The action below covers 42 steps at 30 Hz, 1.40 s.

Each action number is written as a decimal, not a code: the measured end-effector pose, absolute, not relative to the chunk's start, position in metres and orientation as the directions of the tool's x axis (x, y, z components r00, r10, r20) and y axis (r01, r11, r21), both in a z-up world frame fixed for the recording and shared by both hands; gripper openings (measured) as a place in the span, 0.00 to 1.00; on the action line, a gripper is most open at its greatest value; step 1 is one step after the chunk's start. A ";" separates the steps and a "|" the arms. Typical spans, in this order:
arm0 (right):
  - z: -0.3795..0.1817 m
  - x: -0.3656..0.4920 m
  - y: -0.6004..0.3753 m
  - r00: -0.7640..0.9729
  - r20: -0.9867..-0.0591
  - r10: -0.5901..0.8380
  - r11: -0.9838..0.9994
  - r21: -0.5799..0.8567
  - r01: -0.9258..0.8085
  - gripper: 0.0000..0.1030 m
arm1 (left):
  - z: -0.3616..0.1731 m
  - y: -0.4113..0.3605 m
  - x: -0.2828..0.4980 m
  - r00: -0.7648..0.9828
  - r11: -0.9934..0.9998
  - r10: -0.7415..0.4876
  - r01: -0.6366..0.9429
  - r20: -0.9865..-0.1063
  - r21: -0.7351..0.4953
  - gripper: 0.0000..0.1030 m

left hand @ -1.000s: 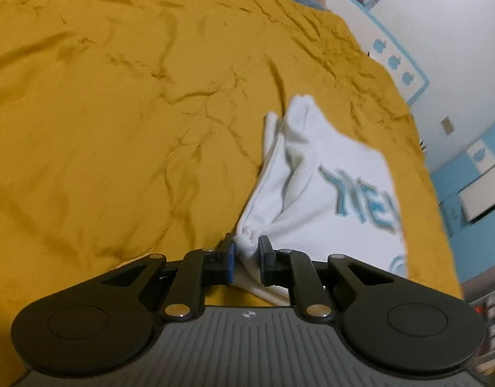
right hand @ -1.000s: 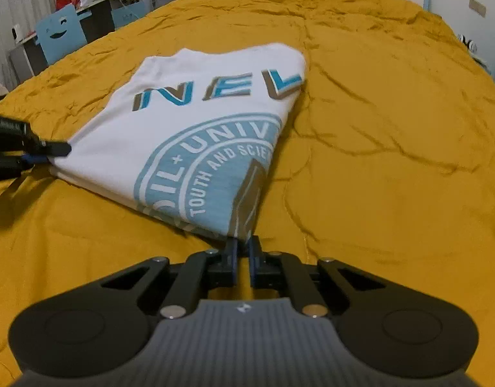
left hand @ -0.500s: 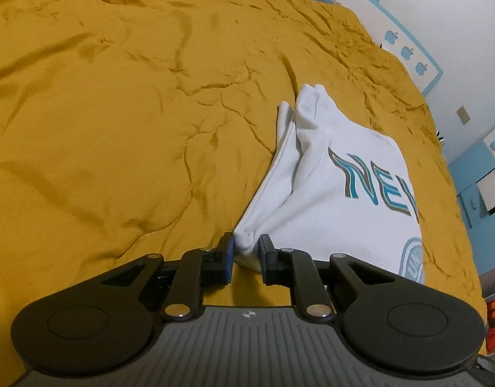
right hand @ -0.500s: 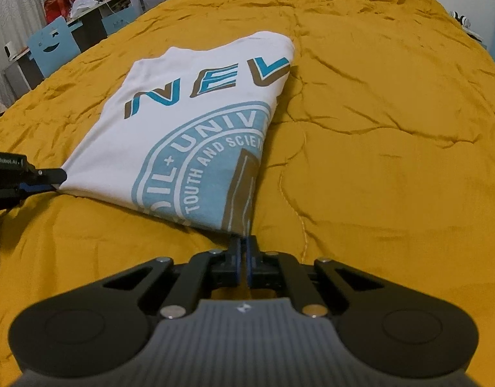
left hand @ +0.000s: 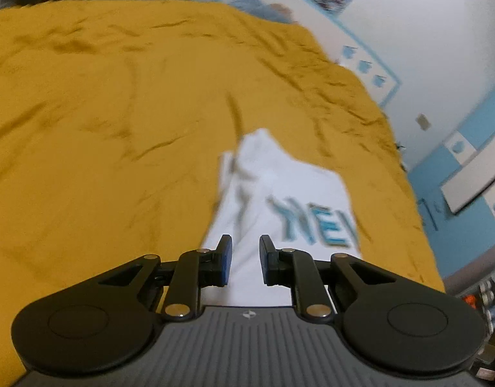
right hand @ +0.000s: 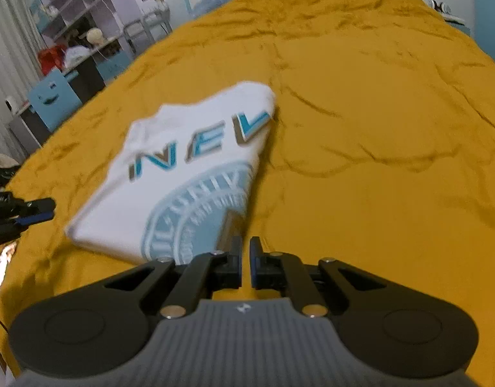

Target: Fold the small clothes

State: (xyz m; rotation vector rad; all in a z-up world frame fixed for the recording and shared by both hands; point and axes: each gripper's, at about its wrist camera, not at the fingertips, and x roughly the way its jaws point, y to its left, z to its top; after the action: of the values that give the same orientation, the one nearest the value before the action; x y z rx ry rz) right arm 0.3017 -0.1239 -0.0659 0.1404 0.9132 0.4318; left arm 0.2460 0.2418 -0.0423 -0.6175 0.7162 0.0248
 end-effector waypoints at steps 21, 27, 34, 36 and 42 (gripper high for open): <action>-0.102 0.361 -0.123 0.540 -0.721 0.434 0.900 0.318 -0.299 0.09 | -0.095 0.254 0.339 0.756 0.832 -0.089 -0.302 -0.648 -0.466 0.11; -0.098 0.378 -0.128 0.545 -0.688 0.480 0.877 0.387 -0.284 0.40 | -0.086 0.273 0.336 0.789 0.783 -0.138 -0.283 -0.599 -0.554 0.52; -0.108 0.411 -0.132 0.512 -0.637 0.576 0.800 0.568 -0.194 0.61 | -0.125 0.294 0.356 0.738 0.632 -0.286 -0.334 -0.611 -0.700 0.82; -0.116 0.421 -0.131 0.495 -0.643 0.585 0.791 0.588 -0.170 0.61 | -0.136 0.302 0.360 0.742 0.586 -0.320 -0.333 -0.589 -0.738 0.82; -0.145 0.451 -0.135 0.462 -0.613 0.641 0.719 0.690 -0.083 0.60 | -0.150 0.312 0.387 0.719 0.587 -0.391 -0.287 -0.575 -0.757 0.78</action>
State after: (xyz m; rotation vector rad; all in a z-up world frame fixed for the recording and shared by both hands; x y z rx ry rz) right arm 0.4514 -0.1350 -0.1447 0.6407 1.0012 0.4850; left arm 0.3868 0.3122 -0.1500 -0.9691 0.7990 -0.0687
